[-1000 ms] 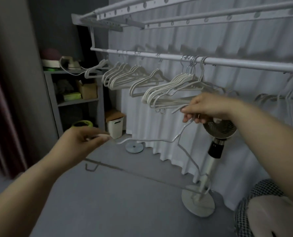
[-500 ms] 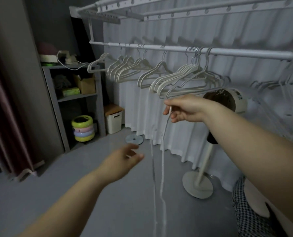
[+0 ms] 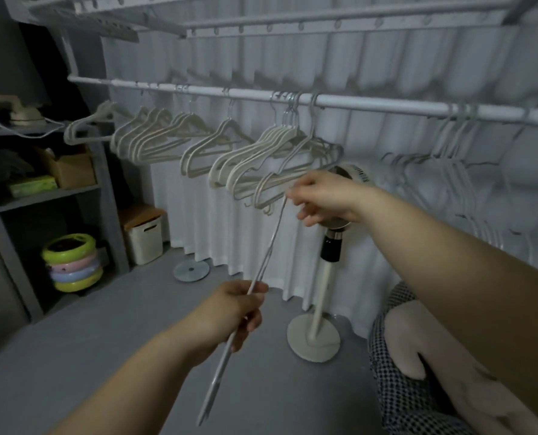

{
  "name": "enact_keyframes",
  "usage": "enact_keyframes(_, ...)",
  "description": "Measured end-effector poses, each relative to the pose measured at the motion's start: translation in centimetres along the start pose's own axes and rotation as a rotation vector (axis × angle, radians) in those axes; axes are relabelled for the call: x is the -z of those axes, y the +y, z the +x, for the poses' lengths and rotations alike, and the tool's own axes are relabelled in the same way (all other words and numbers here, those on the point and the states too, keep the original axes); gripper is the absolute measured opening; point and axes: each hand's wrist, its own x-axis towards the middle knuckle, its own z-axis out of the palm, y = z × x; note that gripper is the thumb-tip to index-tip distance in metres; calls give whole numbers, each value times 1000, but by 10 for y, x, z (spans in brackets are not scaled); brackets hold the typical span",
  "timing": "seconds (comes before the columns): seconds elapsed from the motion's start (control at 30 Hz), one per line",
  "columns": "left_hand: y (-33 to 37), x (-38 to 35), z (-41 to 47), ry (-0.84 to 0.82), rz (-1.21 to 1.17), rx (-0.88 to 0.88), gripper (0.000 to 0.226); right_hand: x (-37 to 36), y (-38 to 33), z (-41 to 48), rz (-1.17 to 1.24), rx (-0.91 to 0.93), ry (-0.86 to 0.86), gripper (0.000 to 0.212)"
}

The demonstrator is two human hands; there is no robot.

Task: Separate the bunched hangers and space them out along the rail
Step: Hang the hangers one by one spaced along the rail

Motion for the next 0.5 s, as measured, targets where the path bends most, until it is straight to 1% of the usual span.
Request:
enact_keyframes(0.03, 4, -5, 9, -15, -10, 13, 18, 16, 2, 1, -155, 20, 37, 16)
enact_keyframes(0.07, 9, -11, 20, -36, -22, 24, 19, 34, 2, 2, -256, 42, 84, 28)
enact_keyframes(0.13, 22, -25, 41, -75, -67, 31, 22, 73, 1, 3, -374, 113, 207, 40)
enact_keyframes(0.23, 48, -52, 74, -82, -76, -42, 19, 130, 11, 2, -587, 197, 464, 35)
enact_keyframes(0.33, 71, -81, 107, -62, -77, -150, 18, 179, 35, 7, -771, 175, 649, 35)
enact_keyframes(0.4, 82, -95, 126, -40, -96, -210, 18, 203, 51, 11, -910, 154, 696, 44)
enact_keyframes(0.5, 97, -114, 152, 15, -68, -279, 20, 229, 68, 18, -1065, 167, 678, 61)
